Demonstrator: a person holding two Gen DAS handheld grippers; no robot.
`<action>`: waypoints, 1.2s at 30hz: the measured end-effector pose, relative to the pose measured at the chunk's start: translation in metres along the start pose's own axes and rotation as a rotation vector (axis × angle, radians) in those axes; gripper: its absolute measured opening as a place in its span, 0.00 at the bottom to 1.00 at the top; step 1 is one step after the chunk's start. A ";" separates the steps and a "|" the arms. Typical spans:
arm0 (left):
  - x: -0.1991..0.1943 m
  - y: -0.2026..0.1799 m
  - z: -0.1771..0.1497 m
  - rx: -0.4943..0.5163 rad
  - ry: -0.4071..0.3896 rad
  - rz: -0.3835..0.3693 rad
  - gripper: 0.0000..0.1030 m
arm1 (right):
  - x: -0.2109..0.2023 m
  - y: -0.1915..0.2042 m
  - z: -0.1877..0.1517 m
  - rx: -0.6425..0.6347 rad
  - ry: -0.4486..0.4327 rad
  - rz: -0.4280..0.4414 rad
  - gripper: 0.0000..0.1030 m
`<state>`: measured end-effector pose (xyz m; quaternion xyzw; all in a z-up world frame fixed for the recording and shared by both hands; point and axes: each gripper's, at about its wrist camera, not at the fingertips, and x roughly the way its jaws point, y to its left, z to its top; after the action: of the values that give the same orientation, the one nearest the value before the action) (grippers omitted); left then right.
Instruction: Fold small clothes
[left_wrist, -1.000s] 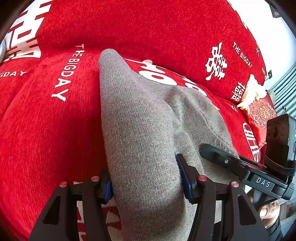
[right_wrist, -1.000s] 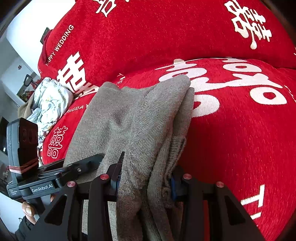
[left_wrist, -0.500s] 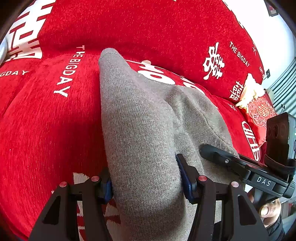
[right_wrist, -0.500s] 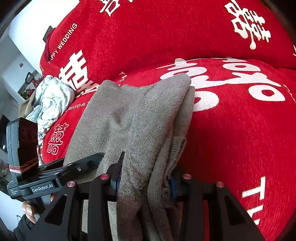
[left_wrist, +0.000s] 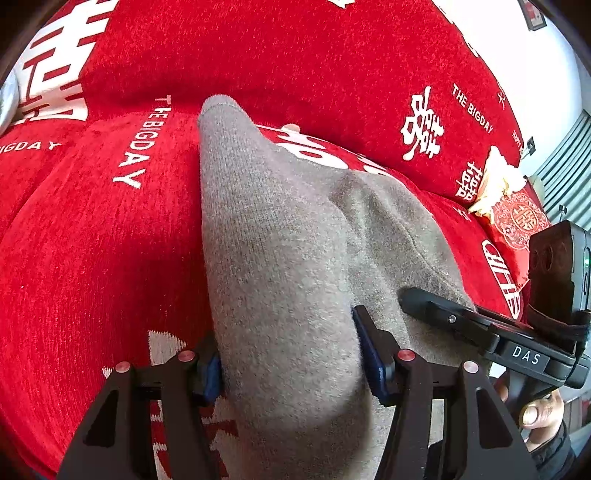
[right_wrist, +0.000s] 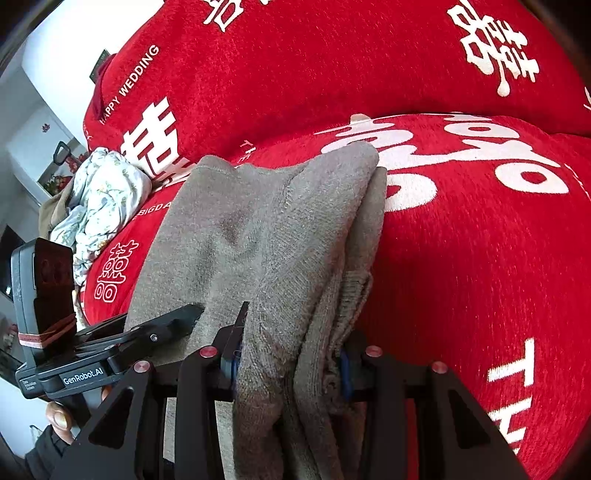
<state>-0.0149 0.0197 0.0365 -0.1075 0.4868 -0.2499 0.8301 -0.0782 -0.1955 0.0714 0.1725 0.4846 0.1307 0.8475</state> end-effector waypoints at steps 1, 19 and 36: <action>-0.001 0.001 -0.001 -0.001 -0.003 -0.002 0.59 | 0.000 0.000 -0.001 -0.002 -0.001 -0.002 0.41; -0.037 0.006 0.010 0.006 -0.132 0.208 0.76 | -0.040 0.004 0.012 -0.052 -0.160 -0.082 0.62; -0.006 0.002 0.034 0.089 -0.046 0.344 0.80 | 0.002 0.022 0.031 -0.135 -0.012 -0.049 0.62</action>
<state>0.0128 0.0223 0.0577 0.0085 0.4674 -0.1228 0.8754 -0.0513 -0.1799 0.0940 0.1039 0.4738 0.1411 0.8630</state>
